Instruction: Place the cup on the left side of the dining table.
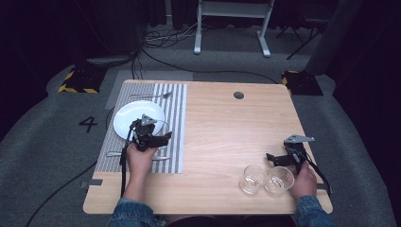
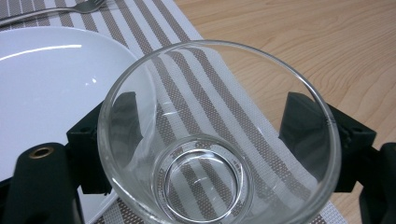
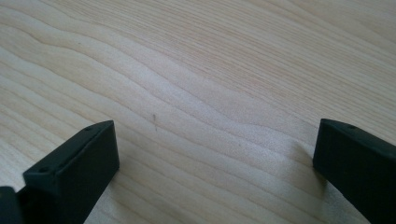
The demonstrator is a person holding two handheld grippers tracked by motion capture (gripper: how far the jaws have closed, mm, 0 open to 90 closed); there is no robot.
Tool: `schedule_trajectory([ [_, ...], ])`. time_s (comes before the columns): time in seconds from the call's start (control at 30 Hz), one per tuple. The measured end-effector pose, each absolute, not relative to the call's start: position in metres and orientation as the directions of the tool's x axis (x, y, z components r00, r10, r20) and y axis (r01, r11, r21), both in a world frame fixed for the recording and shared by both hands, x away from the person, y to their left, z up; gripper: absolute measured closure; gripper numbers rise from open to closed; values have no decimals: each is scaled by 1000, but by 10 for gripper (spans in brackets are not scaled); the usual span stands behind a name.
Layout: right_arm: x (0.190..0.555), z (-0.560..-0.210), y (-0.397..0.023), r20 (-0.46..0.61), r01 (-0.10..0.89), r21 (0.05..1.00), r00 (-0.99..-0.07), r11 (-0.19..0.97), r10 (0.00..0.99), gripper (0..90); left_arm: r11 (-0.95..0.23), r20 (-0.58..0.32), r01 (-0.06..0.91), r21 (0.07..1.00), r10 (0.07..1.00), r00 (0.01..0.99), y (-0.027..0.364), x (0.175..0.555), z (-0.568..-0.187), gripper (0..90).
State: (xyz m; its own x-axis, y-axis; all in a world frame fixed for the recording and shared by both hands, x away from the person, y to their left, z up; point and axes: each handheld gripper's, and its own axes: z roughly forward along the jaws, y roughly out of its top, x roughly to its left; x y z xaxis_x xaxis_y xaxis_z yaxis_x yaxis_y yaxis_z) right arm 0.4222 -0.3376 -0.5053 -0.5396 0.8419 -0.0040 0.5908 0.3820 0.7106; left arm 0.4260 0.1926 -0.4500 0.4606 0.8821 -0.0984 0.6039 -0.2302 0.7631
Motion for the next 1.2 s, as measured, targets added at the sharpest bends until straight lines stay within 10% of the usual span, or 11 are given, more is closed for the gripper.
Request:
schedule_trajectory([
  [1.2, 422, -505, -337, -2, 592, 711, -538, 380, 843, 4, -267, -67, 601, 753, 878, 474, 193, 416, -451, 162],
])
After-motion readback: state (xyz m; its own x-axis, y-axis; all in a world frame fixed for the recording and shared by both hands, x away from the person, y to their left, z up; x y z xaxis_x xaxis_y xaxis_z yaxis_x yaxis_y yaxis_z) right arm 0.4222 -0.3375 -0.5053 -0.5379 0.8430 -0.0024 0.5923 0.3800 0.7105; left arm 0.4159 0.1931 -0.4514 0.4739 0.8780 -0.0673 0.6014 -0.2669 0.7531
